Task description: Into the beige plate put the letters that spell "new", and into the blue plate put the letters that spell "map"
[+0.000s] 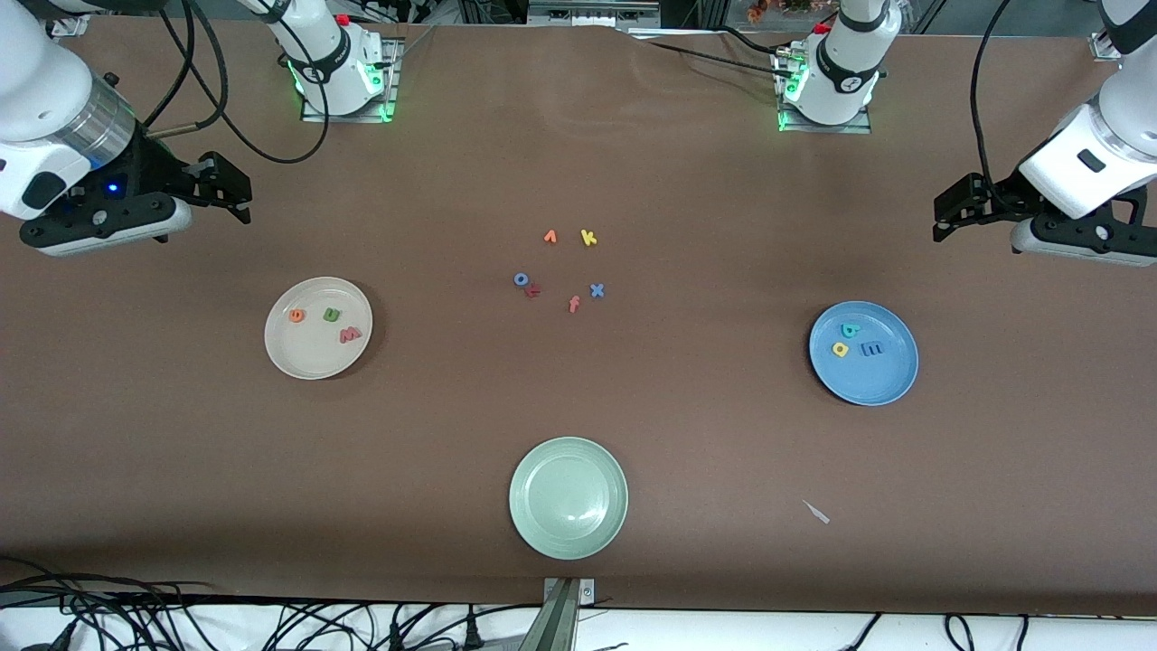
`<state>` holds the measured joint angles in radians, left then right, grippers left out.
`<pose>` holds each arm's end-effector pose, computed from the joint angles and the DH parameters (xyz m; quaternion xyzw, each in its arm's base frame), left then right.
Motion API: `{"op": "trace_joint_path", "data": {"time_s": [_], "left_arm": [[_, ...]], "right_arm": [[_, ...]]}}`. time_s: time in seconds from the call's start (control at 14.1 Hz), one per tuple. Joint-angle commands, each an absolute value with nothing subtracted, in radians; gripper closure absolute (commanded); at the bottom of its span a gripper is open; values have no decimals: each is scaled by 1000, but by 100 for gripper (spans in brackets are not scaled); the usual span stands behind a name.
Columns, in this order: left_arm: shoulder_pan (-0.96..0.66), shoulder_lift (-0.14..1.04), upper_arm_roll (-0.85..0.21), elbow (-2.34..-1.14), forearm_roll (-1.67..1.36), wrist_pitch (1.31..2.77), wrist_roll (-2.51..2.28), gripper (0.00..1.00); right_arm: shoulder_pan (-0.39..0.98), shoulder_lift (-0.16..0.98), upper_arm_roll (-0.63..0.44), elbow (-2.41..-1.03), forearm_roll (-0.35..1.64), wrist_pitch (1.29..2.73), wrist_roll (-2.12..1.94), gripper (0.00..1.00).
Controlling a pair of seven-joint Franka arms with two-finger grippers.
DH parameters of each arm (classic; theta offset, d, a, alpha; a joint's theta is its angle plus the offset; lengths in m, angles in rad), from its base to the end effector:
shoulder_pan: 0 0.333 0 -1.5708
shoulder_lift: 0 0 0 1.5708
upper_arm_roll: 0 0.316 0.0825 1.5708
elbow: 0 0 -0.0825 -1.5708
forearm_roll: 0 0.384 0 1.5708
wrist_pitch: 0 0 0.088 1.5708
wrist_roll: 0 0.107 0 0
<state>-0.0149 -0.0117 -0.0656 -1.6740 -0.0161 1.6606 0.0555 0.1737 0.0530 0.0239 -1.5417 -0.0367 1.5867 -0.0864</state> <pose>0.5546 -0.0465 0.5899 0.9977 -0.0672 -0.0010 0.0076 0.5618 0.1082 0.6099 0.9897 0.1418 -0.0030 0.0179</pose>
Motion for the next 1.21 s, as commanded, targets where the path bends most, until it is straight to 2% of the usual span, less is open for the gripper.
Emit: {"op": "trace_joint_path", "data": {"time_s": [0.0,1.14], "left_arm": [[-20,-21,-58,-1674,-26,1643,74,0],[-21,-20,-58,-1672,-25,1643,75,0]], "right_arm": [[161,49,18,-1531,-37,1569,-87,0],[163,49,-6,-1552,26,1560,-97,0]]}}
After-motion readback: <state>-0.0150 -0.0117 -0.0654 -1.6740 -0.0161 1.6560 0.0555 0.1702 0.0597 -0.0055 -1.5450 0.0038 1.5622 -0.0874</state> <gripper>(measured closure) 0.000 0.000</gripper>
